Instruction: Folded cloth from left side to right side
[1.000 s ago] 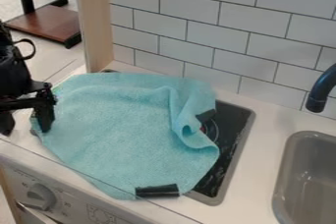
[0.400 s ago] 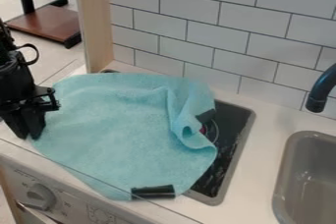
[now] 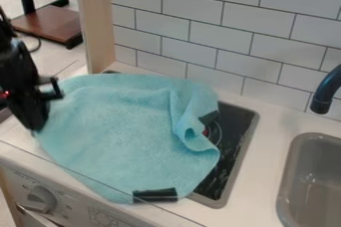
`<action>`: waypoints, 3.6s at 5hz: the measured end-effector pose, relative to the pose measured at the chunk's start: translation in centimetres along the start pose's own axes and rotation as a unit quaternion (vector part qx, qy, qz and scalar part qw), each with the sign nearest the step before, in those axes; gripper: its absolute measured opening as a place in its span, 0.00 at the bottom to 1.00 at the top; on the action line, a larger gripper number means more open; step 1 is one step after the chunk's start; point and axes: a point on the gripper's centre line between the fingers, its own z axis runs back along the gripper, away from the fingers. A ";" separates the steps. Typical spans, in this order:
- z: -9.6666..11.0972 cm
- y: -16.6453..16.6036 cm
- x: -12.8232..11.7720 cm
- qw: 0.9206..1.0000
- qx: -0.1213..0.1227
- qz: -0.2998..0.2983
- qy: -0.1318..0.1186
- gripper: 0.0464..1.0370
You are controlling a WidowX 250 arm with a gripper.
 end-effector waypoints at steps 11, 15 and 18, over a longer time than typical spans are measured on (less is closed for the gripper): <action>-5.0 -14.9 0.8 0.998 -0.005 -0.063 0.020 0.16; -3.5 -15.3 0.9 0.998 -0.007 -0.062 0.026 0.97; 3.7 -15.8 1.4 0.996 -0.023 -0.085 -0.001 0.96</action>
